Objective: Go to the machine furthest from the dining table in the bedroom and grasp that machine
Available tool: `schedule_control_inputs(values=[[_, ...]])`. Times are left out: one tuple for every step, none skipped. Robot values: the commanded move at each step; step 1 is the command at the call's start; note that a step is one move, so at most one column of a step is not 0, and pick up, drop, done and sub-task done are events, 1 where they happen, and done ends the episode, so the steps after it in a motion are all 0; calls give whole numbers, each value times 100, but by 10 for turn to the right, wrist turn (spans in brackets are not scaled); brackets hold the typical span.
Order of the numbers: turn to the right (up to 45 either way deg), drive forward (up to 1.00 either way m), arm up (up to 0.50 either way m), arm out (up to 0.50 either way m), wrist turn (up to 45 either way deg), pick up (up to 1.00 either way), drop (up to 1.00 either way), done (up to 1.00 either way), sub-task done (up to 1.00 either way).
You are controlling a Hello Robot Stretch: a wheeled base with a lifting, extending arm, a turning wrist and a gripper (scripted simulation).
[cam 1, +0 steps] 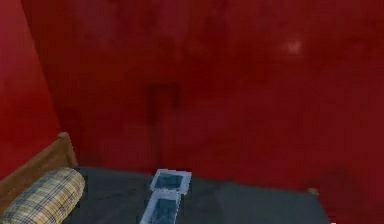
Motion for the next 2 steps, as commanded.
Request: schedule_control_inputs(values=[[450,0,0,0,0,0,0,0,0],[450,0,0,0,0,0,0,0,0]])
